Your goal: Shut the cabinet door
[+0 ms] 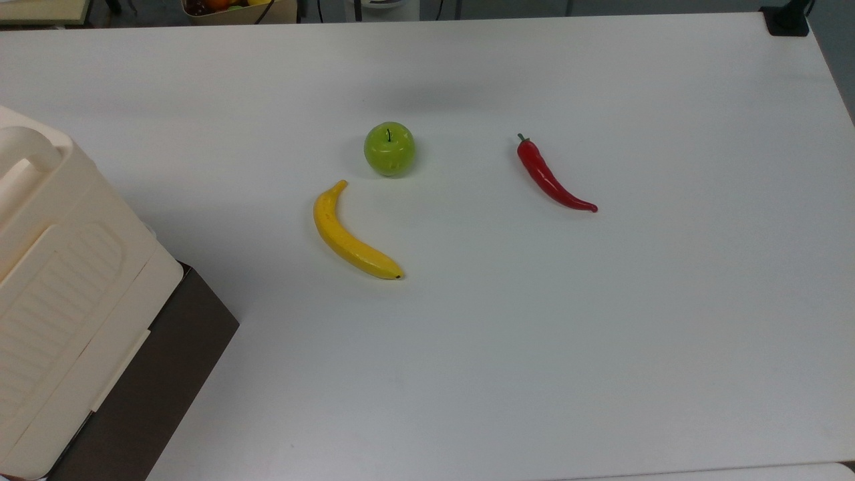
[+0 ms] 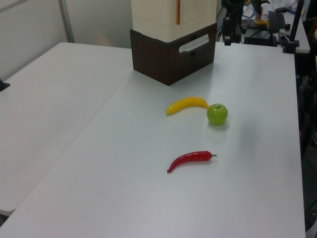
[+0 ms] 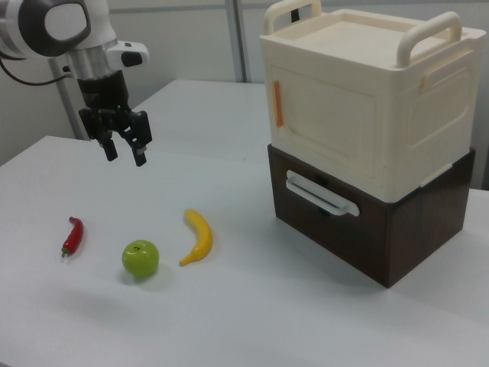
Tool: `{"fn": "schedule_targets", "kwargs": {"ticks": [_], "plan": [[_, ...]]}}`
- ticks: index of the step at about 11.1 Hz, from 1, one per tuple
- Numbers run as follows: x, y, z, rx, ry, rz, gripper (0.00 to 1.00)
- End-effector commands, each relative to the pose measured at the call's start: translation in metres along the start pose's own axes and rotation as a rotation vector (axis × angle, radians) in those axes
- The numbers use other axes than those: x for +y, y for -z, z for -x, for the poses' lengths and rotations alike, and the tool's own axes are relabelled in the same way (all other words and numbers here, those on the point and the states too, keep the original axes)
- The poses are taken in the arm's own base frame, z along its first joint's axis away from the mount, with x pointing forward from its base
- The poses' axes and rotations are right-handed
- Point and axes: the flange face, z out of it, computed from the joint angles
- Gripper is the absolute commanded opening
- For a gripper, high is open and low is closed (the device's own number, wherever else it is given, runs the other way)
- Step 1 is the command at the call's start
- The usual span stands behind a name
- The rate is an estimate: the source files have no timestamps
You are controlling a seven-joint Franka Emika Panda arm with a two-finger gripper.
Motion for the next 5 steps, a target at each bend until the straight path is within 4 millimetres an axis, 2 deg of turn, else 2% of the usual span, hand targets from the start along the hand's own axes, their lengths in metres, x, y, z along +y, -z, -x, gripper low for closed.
{"fn": "schedule_targets", "kwargs": {"ticks": [1,5], "plan": [[0.0035,0.0076,0.0064,0.016,0.01,0.017,1.0],[0.0071,0.0093,0.0038,0.021,0.005,0.028,1.0]]}}
